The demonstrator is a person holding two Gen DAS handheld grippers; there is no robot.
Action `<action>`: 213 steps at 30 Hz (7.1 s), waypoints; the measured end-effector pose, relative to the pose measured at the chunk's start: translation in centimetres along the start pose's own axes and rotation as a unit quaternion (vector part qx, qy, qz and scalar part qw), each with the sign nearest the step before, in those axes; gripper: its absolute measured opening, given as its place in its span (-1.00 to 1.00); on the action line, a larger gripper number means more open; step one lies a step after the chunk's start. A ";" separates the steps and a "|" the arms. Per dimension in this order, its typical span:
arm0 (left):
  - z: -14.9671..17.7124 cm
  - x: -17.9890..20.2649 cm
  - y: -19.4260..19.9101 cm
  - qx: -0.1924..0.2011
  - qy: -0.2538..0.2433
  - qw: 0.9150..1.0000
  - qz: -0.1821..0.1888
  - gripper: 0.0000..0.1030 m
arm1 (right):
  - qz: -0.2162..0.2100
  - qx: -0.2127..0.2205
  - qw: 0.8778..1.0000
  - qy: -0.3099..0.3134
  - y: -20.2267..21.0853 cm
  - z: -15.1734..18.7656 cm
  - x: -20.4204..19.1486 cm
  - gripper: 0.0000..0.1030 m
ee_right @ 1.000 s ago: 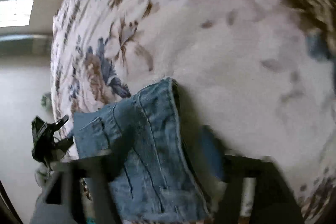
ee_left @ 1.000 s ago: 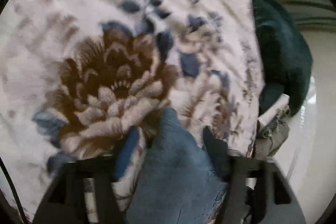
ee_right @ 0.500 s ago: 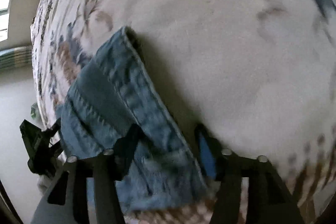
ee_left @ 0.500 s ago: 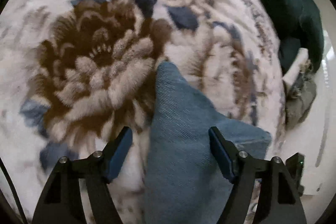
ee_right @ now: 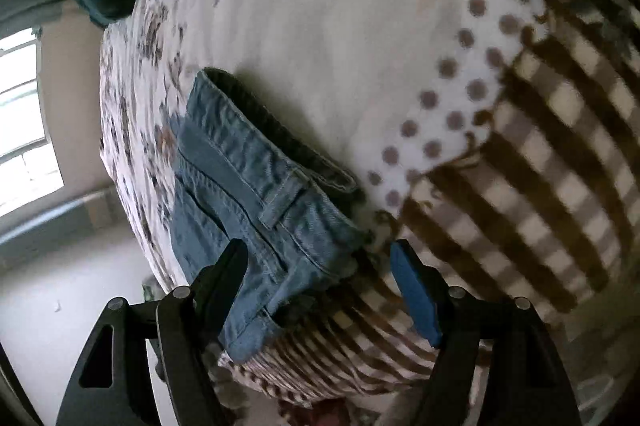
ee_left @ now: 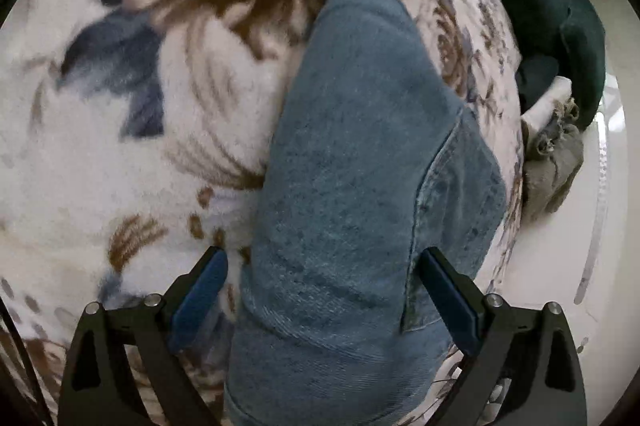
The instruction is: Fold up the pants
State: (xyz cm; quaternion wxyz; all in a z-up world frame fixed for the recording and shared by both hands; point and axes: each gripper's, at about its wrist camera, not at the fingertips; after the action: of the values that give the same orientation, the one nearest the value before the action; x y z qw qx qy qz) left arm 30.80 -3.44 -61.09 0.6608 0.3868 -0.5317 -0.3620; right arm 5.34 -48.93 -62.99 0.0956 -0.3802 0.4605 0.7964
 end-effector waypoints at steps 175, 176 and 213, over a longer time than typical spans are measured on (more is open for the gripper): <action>10.0 17.1 52.6 0.424 -0.139 0.858 -0.253 1.00 | 0.173 0.218 0.769 0.576 19.7 37.3 -62.1 0.91; 9.4 17.0 52.3 0.422 -0.136 0.860 -0.252 1.00 | 0.174 0.219 0.768 0.576 19.2 36.9 -62.4 0.91; 6.1 17.4 49.3 0.402 -0.132 0.867 -0.262 1.00 | 0.193 0.208 0.779 0.559 12.8 33.2 -61.4 0.92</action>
State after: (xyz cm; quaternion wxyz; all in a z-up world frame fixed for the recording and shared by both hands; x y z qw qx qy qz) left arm 31.16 1.93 -8.70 0.2520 0.6927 -0.5928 -0.3245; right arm 24.27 -17.19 -2.43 -0.2576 -0.6330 0.6510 0.3305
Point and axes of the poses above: each gripper's, at about its wrist camera, not at the fingertips, and y roughly against the way its jaws point, x to its right, z to its underside, and after that the axes turned 9 degrees about -z, right-handed
